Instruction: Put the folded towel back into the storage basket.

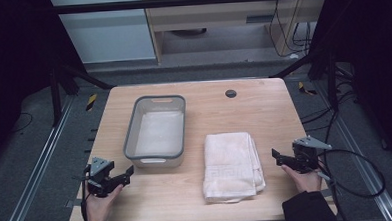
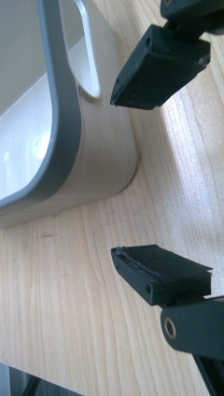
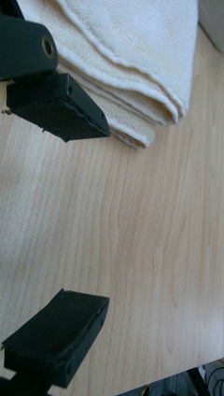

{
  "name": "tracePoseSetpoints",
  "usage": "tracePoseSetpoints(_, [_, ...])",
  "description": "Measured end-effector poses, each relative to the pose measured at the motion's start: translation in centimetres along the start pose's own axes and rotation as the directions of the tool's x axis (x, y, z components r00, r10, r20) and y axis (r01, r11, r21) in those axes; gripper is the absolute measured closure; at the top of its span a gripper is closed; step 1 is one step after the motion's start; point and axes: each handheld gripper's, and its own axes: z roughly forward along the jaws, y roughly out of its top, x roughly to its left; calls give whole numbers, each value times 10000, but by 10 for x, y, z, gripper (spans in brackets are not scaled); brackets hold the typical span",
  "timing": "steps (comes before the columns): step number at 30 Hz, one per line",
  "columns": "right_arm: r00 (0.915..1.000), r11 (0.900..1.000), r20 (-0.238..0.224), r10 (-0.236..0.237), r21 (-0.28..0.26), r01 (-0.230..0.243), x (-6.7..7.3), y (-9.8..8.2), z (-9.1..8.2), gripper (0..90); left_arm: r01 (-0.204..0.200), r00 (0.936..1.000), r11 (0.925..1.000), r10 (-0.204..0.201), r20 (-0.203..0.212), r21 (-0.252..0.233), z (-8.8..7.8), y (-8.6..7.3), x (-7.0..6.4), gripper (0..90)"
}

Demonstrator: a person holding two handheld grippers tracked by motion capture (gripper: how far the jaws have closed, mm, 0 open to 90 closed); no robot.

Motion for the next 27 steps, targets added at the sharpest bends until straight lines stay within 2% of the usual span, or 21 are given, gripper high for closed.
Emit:
tracePoseSetpoints(1, [10000, 10000, -45, 81, 37, -81, 1, 0, -1, 160, 32, 10000, 10000, -32, 13, 27, 0, 0, 0, 218])
tracePoseSetpoints(6, [10000, 9999, -44, -86, 116, 87, 2, 1, 0, 161, 174, 9998, 9998, -174, -21, -130, -3, 2, 0, 229])
tracePoseSetpoints(11, [9999, 9997, -145, -75, -238, 72, 1, 4, -6, 186, 283, 9996, 9987, -281, 40, -421, -10, 4, 0, 247])
tracePoseSetpoints(18, [9993, 9996, -348, -150, -259, 141, 5, 7, -8, 206, 300, 9995, 9955, -297, 46, -901, -17, 5, -2, 260])
tracePoseSetpoints(27, [9985, 9986, -528, -158, -519, 131, 7, 13, -13, 222, 312, 9992, 9954, -289, 267, -902, -19, 6, -6, 259])
